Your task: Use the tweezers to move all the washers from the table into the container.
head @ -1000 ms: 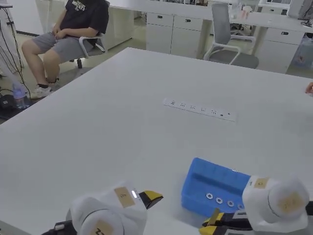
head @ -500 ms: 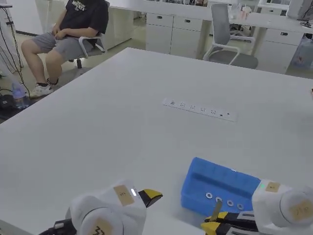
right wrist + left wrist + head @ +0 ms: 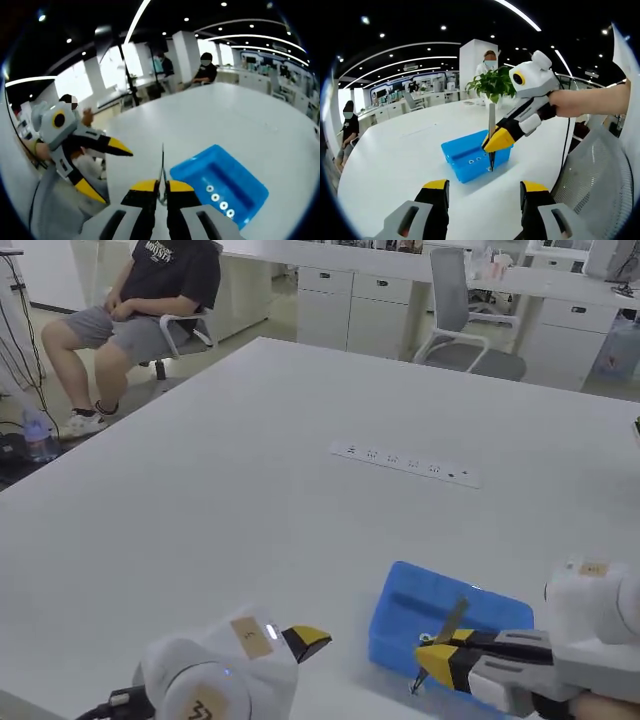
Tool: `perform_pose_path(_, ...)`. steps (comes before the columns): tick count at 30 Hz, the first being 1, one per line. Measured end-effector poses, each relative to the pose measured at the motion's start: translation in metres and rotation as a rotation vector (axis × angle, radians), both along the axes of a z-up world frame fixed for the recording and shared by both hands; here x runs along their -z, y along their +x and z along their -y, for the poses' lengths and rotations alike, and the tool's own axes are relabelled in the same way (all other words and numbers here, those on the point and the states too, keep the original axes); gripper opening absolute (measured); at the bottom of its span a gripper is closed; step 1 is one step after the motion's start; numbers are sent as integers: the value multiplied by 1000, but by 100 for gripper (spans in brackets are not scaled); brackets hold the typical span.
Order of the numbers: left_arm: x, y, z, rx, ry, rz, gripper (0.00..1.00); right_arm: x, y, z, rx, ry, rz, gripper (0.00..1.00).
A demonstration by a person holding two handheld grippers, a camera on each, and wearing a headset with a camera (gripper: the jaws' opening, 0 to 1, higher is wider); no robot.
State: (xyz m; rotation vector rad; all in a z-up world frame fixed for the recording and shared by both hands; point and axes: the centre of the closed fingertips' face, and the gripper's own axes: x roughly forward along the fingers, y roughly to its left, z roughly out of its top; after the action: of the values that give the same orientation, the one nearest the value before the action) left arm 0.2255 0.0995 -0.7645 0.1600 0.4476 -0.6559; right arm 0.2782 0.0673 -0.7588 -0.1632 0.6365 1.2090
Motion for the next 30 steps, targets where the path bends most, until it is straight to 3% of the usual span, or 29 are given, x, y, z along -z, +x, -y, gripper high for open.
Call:
perform_pose_path(6,0,0,0,-1,-2,0,56,-9,22,-3,29,8,49,3)
perform_pose_path(12,0,0,-1,-5,-4,2,56,-9,39,-5,44,-1,77,4)
perform_pose_path(23,0,1,-2,-13,-6,1,56,4,61,-12,60,-13,121,4)
perform_pose_path(30,0,0,-2,-10,-3,-2,56,18,74,-14,70,-12,116,4)
